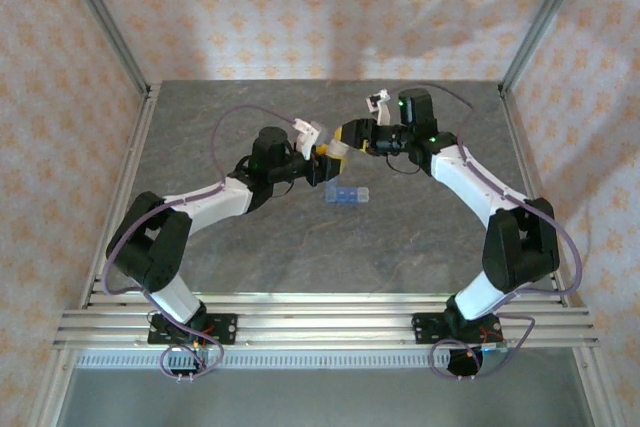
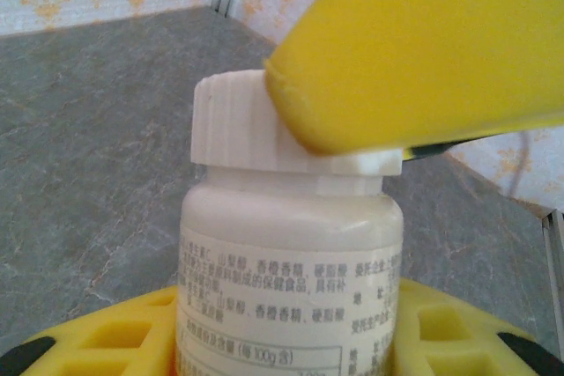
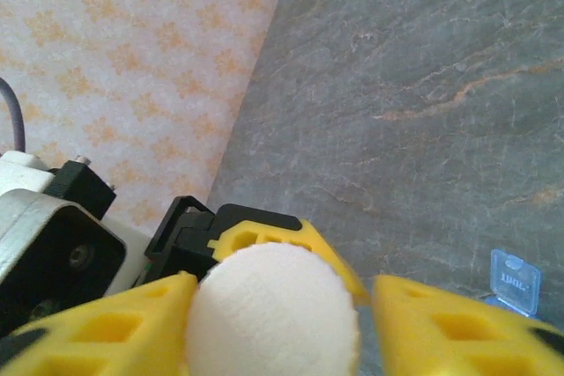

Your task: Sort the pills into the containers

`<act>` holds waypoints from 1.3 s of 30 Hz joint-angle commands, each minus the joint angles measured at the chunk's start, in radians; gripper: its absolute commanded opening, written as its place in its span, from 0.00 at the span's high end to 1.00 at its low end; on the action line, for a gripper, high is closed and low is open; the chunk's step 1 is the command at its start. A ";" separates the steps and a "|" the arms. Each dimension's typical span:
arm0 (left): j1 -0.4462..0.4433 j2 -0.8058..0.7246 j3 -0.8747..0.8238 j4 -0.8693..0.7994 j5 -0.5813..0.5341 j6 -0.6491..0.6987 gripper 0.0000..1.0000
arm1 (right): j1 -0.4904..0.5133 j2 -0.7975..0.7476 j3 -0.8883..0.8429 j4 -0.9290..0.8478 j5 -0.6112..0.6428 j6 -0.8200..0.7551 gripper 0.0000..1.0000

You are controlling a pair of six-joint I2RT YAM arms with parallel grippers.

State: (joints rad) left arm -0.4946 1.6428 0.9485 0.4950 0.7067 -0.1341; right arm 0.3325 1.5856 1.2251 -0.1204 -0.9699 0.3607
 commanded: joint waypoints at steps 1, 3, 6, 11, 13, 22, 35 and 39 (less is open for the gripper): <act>0.009 -0.048 0.012 0.042 -0.005 0.019 1.00 | -0.018 -0.027 0.022 -0.020 0.050 -0.007 0.29; 0.009 -0.051 0.011 0.017 -0.033 0.055 1.00 | -0.029 -0.045 0.021 -0.025 0.070 0.033 0.26; 0.008 -0.059 0.012 -0.027 -0.074 0.111 1.00 | -0.041 -0.069 0.016 -0.039 0.085 0.086 0.24; 0.009 -0.081 0.000 -0.059 -0.148 0.174 1.00 | -0.041 -0.100 -0.016 -0.026 0.140 0.208 0.24; 0.008 -0.084 0.001 -0.063 -0.161 0.191 1.00 | -0.042 -0.105 -0.028 -0.036 0.204 0.271 0.24; -0.004 -0.065 0.041 -0.127 -0.167 0.237 1.00 | -0.020 -0.091 -0.024 -0.004 0.272 0.372 0.24; -0.023 -0.036 0.070 -0.154 -0.167 0.248 1.00 | 0.069 -0.018 0.052 -0.024 0.290 0.357 0.26; -0.024 -0.029 0.073 -0.155 -0.165 0.245 1.00 | 0.077 -0.014 0.063 -0.031 0.291 0.350 0.26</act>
State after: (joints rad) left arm -0.5106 1.5990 0.9863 0.3393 0.5526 0.0902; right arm 0.4030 1.5658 1.2480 -0.1505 -0.7013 0.7216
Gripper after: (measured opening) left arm 0.428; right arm 0.740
